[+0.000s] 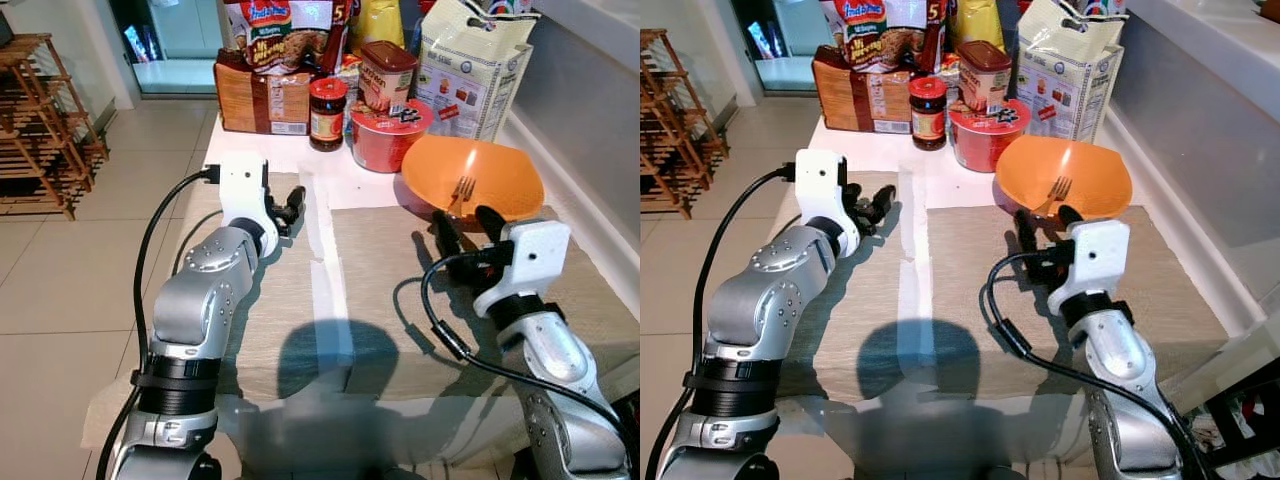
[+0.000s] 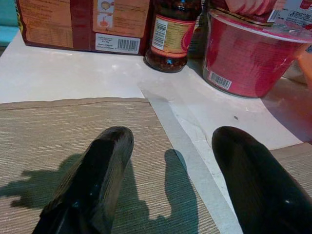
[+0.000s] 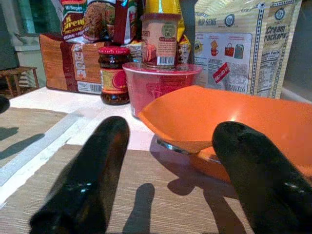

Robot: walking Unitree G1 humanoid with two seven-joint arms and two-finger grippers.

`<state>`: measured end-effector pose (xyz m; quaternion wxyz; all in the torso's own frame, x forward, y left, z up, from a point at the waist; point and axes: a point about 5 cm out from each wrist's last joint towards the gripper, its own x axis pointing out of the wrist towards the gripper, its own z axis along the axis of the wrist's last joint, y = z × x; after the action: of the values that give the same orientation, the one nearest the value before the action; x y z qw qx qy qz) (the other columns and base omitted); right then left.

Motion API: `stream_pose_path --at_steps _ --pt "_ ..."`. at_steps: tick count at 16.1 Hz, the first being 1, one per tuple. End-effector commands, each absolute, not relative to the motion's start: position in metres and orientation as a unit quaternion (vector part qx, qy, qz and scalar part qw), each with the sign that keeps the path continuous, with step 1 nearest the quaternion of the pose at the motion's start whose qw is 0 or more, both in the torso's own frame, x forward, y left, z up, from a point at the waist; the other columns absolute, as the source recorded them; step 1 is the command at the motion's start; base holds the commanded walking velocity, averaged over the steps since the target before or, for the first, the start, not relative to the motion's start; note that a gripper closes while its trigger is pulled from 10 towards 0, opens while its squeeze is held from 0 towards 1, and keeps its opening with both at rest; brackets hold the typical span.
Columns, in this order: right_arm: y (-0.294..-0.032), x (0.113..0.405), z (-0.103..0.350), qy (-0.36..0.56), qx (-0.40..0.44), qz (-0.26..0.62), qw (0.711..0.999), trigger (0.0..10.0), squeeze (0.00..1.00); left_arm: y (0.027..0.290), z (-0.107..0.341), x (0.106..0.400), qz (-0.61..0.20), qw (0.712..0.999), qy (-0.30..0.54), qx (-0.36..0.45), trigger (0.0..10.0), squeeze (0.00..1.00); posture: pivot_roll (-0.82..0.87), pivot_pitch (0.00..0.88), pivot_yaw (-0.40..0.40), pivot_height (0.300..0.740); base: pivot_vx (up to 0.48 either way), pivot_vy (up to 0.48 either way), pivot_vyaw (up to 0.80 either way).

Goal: Setting the table

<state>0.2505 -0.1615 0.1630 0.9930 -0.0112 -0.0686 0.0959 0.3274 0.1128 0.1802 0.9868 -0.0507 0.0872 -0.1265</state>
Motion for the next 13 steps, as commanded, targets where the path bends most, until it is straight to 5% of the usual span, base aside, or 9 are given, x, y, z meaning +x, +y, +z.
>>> stream_pose_path --at_steps 1,2,13 --pt "-0.16 0.25 0.168 -0.08 -0.025 0.091 0.992 10.0 1.0 0.112 0.181 0.326 -0.129 0.987 0.082 -0.046 10.0 0.0 -0.11 0.0 0.008 0.74 0.0 0.0 0.0" --pt "-0.163 0.252 0.165 -0.077 -0.042 0.076 0.993 10.0 0.0 0.112 0.181 0.326 -0.129 0.987 0.082 -0.046 10.0 0.0 -0.11 0.0 0.008 0.74 0.0 0.0 0.0" --pt "-0.16 0.266 0.16 -0.071 -0.033 0.052 0.996 10.0 0.0 0.113 0.181 0.325 -0.125 0.988 0.081 -0.046 10.0 0.0 -0.1 0.0 0.006 0.74 0.0 0.0 0.0"
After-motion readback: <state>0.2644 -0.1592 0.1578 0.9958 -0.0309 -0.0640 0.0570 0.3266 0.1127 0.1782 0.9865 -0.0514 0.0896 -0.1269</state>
